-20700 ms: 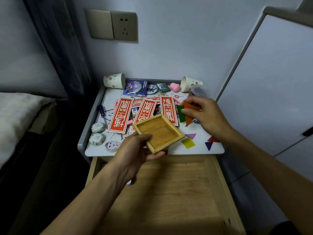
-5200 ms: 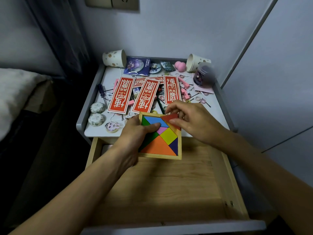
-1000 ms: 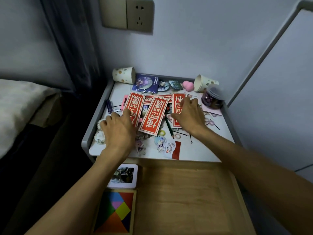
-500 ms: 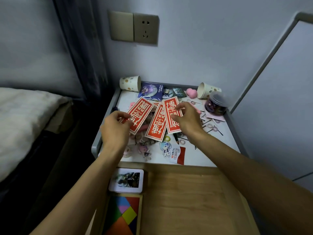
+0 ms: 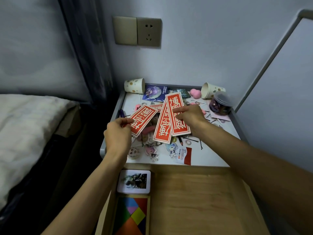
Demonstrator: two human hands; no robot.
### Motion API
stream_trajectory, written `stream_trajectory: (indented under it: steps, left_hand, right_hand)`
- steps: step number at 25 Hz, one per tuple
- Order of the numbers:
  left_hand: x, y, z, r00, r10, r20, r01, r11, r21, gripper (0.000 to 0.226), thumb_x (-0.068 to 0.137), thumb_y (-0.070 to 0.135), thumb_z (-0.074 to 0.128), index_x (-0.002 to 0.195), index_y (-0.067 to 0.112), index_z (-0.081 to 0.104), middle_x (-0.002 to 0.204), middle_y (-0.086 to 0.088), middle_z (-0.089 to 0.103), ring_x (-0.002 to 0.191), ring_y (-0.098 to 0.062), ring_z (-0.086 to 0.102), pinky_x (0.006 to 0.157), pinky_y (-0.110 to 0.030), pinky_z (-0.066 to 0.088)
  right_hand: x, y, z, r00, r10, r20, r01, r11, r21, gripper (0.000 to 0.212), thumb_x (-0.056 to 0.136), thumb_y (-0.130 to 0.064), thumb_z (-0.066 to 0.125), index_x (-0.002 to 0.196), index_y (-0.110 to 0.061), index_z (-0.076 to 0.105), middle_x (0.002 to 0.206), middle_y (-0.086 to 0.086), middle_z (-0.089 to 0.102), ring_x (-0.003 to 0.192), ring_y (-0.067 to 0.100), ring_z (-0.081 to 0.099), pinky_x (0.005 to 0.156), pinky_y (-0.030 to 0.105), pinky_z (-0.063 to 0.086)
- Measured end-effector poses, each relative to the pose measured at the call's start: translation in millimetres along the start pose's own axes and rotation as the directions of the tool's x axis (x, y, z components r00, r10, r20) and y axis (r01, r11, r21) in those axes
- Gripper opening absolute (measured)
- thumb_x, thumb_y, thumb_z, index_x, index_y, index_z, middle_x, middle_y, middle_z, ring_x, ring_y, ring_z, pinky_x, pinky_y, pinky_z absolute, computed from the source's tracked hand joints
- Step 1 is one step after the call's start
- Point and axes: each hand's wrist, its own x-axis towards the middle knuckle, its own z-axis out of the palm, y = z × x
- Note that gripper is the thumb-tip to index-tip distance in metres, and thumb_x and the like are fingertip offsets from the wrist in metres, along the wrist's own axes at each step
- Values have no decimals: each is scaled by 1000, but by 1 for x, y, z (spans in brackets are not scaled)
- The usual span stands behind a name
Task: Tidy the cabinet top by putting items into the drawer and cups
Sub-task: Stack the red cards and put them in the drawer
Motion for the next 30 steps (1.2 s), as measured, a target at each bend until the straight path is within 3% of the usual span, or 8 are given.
stream_trajectory:
  steps: [4,7,12,14,17,21,26,30]
  left_hand:
    - [-9,4,3,998,34,46,-36,999,26,27,98,6,47,94,20,69,96,-7,71,75,-12,66,62,-28,51]
    - [-29,7,12,971,89,220,-90,996,-5,24,97,6,51,90,19,70,100,-10,72,86,-19,70,72,-31,57]
    - [-73,17,22,875,269,402,-274,961,-47,9,91,29,64,94,24,71,87,11,74,82,-3,69,71,-18,55]
    - [-76,17,24,877,277,393,-263,960,-91,14,95,26,59,98,20,71,89,8,75,84,-6,70,75,-23,57]
    - [-75,17,25,893,158,422,-62,971,-233,32,98,35,51,107,12,70,96,0,76,91,-15,72,84,-29,55]
    - [-70,16,26,912,184,368,-152,982,-116,17,88,24,69,101,14,68,91,3,75,82,-9,72,67,-18,57]
    - [-58,17,13,939,188,288,-174,982,-72,29,89,7,67,111,20,53,110,-1,66,89,-13,71,65,-22,58]
    - [-60,24,8,916,173,362,-140,983,-117,34,88,6,67,116,17,51,104,-2,70,85,-14,73,63,-22,58]
  right_hand:
    - [-44,-9,-38,1000,-13,5,11,971,241,20,89,0,64,101,-14,71,102,4,71,78,21,73,63,32,61]
    - [-77,3,-59,999,31,42,-47,879,474,21,88,-3,65,107,-11,67,101,6,73,84,22,74,65,35,61]
    - [-99,40,-58,994,92,55,-106,775,623,25,87,3,65,107,-9,60,106,12,72,90,24,73,78,40,60]
    - [-100,41,-58,997,69,38,-78,790,608,24,86,2,66,106,-10,59,106,10,72,90,24,73,79,41,60]
    - [-99,40,-61,998,57,-9,-41,807,589,26,87,0,66,110,-10,59,106,7,72,87,21,74,73,39,61]
    - [-98,42,-57,999,23,29,-35,861,508,20,88,1,65,104,-9,58,107,8,71,86,20,74,70,35,61]
    - [-88,32,-77,980,-187,-62,194,972,130,36,92,-12,64,123,-24,50,111,-6,69,85,10,72,64,25,60]
    - [-90,27,-85,912,-386,137,407,895,-185,35,91,-23,65,124,-30,57,102,-12,71,85,3,71,71,27,60]
